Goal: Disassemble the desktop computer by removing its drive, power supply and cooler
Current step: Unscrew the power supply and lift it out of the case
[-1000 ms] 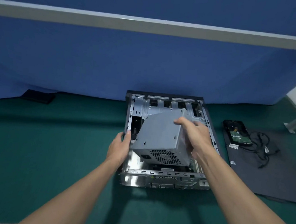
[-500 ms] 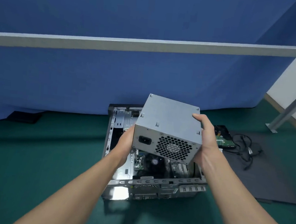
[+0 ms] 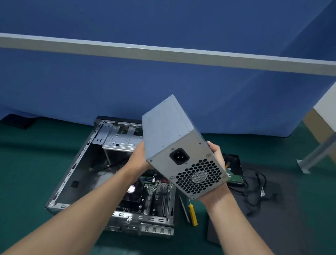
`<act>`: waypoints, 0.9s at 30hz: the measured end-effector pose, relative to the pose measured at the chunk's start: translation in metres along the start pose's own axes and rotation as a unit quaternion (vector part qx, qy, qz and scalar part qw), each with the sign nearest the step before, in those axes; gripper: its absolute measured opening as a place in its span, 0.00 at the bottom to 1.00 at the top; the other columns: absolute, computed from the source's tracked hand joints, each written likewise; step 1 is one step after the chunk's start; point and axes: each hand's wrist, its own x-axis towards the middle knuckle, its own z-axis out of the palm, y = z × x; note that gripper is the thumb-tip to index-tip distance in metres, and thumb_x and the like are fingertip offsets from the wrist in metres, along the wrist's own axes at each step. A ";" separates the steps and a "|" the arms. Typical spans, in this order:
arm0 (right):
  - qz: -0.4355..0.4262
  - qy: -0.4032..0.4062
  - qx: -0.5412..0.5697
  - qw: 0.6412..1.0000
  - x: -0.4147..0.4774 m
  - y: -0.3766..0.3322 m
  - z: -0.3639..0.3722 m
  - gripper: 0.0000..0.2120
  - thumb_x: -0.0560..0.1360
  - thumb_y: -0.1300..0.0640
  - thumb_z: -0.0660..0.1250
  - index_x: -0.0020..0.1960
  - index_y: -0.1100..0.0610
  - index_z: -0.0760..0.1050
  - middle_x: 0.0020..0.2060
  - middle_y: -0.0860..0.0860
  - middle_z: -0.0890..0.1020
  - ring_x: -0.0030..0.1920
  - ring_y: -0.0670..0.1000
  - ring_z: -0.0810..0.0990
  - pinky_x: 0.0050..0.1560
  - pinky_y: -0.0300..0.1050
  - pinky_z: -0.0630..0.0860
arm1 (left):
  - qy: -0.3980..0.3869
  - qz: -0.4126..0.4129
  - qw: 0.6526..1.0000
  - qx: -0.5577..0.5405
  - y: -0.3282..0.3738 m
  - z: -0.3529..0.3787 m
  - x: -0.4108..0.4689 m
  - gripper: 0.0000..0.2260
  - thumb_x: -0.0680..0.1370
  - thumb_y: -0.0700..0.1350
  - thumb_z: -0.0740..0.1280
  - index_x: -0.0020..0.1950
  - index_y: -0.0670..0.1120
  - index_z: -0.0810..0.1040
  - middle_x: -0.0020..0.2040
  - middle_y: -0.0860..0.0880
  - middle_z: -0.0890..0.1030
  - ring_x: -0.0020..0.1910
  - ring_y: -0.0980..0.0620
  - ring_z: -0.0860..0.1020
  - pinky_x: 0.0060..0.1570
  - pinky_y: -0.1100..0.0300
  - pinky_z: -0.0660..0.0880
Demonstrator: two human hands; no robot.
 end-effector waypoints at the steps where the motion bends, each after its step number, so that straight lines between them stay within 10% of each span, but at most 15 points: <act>1: -0.002 -0.004 0.000 1.000 0.000 -0.001 -0.003 0.11 0.72 0.47 0.65 0.34 0.51 0.73 0.32 0.49 0.78 0.31 0.52 0.77 0.36 0.46 0.75 | -0.003 0.007 1.000 0.004 0.002 0.003 -0.001 0.20 0.79 0.31 0.61 0.33 0.49 0.80 0.30 0.59 0.81 0.31 0.66 0.78 0.30 0.67 0.76; 12: -0.058 -0.025 0.058 0.996 0.011 -0.021 -0.022 0.13 0.72 0.45 0.67 0.44 0.53 0.84 0.43 0.52 0.84 0.40 0.55 0.83 0.42 0.50 0.79 | -0.093 -0.077 0.983 -0.139 0.041 0.018 0.005 0.13 0.83 0.42 0.60 0.39 0.44 0.75 0.32 0.48 0.80 0.30 0.50 0.77 0.34 0.61 0.74; 18: -0.095 -0.030 0.078 0.992 0.008 -0.021 -0.038 0.18 0.68 0.45 0.69 0.52 0.55 0.83 0.50 0.56 0.82 0.45 0.58 0.82 0.48 0.54 0.78 | -0.209 -0.171 0.936 -0.227 0.059 0.009 0.018 0.44 0.65 0.82 0.48 0.45 0.48 0.86 0.49 0.42 0.84 0.46 0.42 0.84 0.45 0.46 0.80; 27: -0.095 0.025 0.057 0.994 -0.019 -0.001 -0.090 0.26 0.71 0.39 0.68 0.61 0.55 0.79 0.53 0.59 0.82 0.48 0.60 0.83 0.47 0.57 0.78 | -0.293 -0.096 0.951 0.009 0.072 0.048 0.017 0.31 0.61 0.58 0.79 0.58 0.51 0.70 0.39 0.53 0.85 0.37 0.53 0.84 0.34 0.57 0.79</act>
